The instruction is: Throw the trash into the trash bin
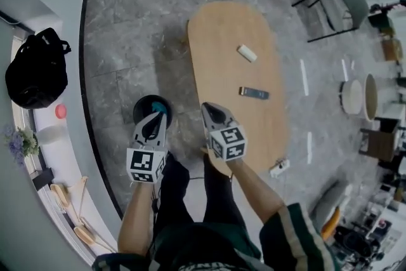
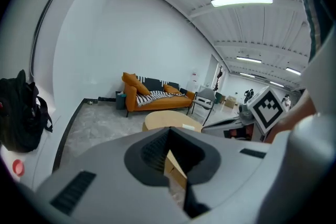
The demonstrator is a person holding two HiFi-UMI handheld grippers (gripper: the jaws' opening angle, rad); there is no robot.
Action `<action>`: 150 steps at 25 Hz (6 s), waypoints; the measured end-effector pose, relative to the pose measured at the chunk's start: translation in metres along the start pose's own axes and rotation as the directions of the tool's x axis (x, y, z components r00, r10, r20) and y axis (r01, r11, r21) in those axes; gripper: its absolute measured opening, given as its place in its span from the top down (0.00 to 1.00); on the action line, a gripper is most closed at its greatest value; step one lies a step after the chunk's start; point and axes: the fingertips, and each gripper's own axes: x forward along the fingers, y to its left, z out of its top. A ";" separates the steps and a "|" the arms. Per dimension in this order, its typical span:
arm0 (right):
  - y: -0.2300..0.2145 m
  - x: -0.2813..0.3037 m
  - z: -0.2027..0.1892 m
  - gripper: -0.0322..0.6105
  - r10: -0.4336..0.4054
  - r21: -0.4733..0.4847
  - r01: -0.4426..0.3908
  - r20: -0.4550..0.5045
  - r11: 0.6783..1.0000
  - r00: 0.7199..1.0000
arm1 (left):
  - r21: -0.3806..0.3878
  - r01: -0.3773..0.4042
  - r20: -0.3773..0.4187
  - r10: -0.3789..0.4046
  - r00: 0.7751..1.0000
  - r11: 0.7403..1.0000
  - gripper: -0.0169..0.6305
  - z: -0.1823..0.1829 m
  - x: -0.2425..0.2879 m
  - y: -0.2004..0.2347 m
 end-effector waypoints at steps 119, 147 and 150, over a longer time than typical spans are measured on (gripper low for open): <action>0.126 0.218 -0.190 0.64 0.219 -0.181 -0.300 -0.364 0.937 0.905 | -0.122 -0.208 -0.113 0.194 0.974 0.970 0.97 -0.168 -0.060 0.117; 0.137 0.258 -0.260 0.76 0.151 -0.168 -0.254 -0.463 0.953 0.873 | -0.097 -0.166 -0.173 0.148 0.974 0.981 0.97 -0.213 -0.061 0.145; 0.140 0.239 -0.221 0.90 0.167 -0.202 -0.266 -0.405 0.942 0.899 | -0.097 -0.158 -0.155 0.142 0.978 0.983 0.97 -0.192 -0.058 0.139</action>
